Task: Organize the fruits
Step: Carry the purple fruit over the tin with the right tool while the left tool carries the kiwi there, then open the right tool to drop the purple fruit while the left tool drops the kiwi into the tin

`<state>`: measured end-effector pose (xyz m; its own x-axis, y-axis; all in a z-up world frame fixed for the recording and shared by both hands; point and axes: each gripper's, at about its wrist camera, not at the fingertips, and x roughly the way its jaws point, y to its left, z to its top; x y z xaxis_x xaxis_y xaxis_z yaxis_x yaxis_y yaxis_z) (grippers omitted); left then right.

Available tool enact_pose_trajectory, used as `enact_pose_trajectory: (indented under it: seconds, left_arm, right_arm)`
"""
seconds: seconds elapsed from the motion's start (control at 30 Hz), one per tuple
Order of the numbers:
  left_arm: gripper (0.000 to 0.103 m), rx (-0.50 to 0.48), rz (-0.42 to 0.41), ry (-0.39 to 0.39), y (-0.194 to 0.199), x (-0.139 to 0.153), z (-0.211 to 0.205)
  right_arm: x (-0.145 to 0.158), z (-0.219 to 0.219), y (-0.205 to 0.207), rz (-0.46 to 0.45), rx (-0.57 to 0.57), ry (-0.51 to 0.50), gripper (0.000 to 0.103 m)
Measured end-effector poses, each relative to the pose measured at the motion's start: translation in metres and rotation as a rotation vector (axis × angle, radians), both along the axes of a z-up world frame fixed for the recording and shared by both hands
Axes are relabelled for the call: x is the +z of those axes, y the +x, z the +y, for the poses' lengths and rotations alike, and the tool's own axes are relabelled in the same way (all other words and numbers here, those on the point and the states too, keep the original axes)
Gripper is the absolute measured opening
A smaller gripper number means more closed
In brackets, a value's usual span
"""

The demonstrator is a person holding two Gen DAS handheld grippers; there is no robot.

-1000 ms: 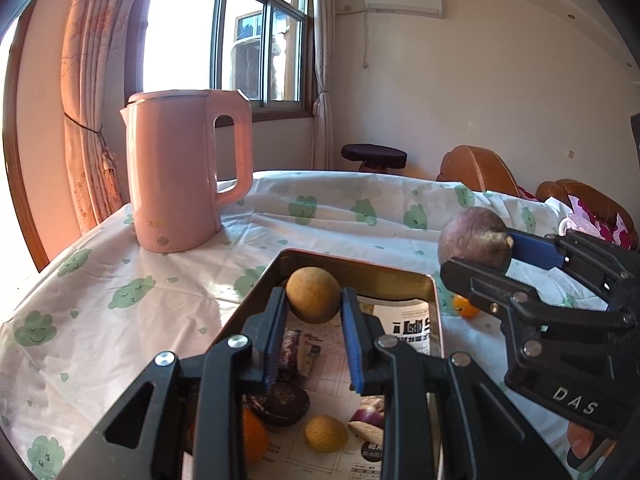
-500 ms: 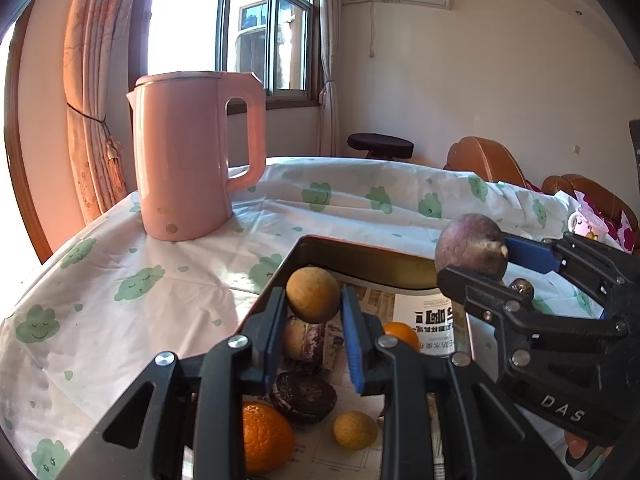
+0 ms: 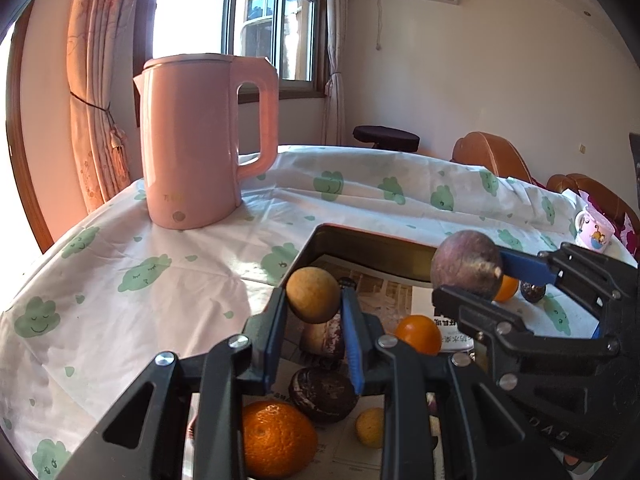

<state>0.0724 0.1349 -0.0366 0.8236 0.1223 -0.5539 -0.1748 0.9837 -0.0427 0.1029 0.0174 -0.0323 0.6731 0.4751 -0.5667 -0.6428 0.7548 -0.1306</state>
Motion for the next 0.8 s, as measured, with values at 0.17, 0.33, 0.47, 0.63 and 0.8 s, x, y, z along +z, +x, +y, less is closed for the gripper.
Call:
enact_pose_trajectory:
  seconds: [0.17,0.33,0.47,0.63,0.8]
  left_arm:
    - [0.031,0.018,-0.005,-0.013,-0.002,0.000,0.005]
    - [0.071,0.042,-0.042,-0.025,-0.008,0.003,0.007]
    - [0.079,0.026,-0.066,-0.050,-0.011,0.007,0.003]
    - [0.089,0.032,-0.087,-0.043,-0.013,0.010,-0.004]
    - [0.091,0.027,-0.094,-0.041,-0.012,0.012,-0.009]
  right_arm:
    - [-0.008,0.006,0.001,0.033,0.027,-0.024,0.052]
    - [-0.008,0.008,-0.006,0.016,0.048,-0.042,0.053]
    - [0.002,-0.011,-0.007,-0.010,0.022,-0.026,0.059]
    - [0.010,-0.056,0.010,-0.032,-0.078,-0.038,0.059]
    - [0.009,-0.094,0.042,0.015,-0.206,-0.021,0.059]
